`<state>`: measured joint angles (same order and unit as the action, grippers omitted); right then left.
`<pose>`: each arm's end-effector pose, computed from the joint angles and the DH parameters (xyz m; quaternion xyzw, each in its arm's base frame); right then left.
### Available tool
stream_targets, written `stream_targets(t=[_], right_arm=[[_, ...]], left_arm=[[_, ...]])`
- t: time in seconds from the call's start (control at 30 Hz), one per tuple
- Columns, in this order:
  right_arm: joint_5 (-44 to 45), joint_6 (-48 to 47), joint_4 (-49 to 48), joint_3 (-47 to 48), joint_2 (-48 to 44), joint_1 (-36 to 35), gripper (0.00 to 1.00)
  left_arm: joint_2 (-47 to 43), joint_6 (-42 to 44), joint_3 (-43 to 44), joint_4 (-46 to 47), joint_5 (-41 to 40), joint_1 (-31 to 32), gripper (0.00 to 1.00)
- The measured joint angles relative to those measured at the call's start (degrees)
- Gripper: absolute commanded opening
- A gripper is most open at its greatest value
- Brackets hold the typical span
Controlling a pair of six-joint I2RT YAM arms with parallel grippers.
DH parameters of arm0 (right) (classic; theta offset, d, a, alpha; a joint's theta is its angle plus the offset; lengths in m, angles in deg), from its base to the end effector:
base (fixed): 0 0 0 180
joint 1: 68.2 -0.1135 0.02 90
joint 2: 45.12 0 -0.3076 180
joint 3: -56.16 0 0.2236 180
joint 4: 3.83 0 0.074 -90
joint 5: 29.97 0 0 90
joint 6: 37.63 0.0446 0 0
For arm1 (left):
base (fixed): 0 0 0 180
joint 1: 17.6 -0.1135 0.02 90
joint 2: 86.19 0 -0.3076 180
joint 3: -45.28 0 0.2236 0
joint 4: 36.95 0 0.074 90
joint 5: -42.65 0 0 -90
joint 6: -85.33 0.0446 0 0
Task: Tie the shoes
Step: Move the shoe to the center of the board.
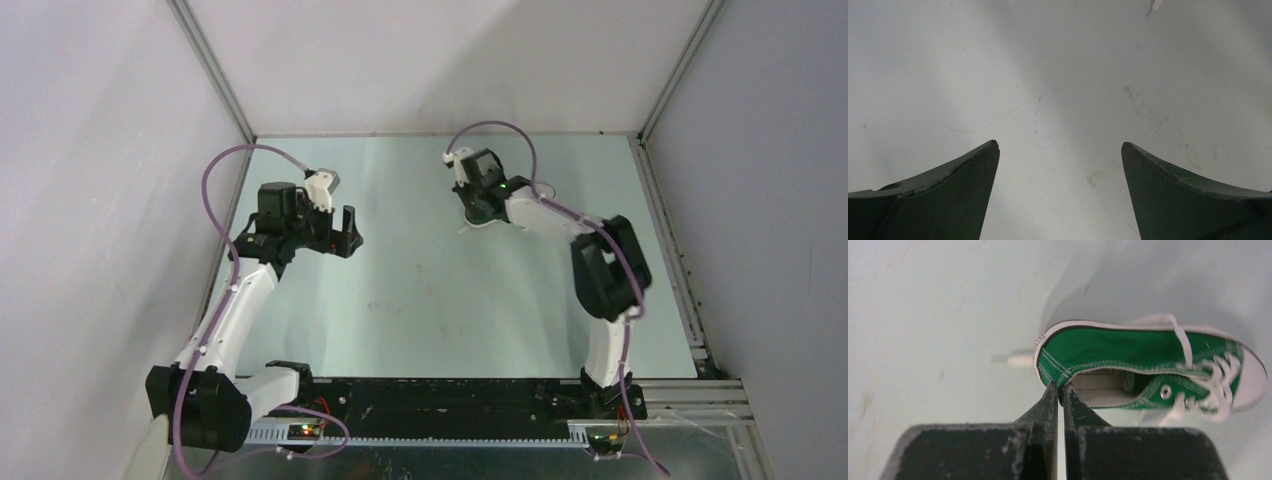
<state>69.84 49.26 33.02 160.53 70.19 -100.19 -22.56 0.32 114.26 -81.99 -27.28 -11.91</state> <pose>0.3859 0.2321 0.2618 -0.2509 0.8955 0.0122 0.3673 0.1927 -0.0346 0.3359 0.1567 0.8806 -0.1603 0.4176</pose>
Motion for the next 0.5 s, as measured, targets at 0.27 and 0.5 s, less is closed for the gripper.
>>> stream_targets(t=[0.27,0.5], right_arm=[[-19.9,-14.3,2.6,-19.8,-28.3,-1.0,0.0],[-32.4,-25.9,9.0,-26.9,-34.2,-2.6,0.0]], left_arm=[[3.2,5.0,0.0,-0.7,5.1,3.3,0.94],[10.8,7.1,0.1,2.3,8.1,8.7,0.77]])
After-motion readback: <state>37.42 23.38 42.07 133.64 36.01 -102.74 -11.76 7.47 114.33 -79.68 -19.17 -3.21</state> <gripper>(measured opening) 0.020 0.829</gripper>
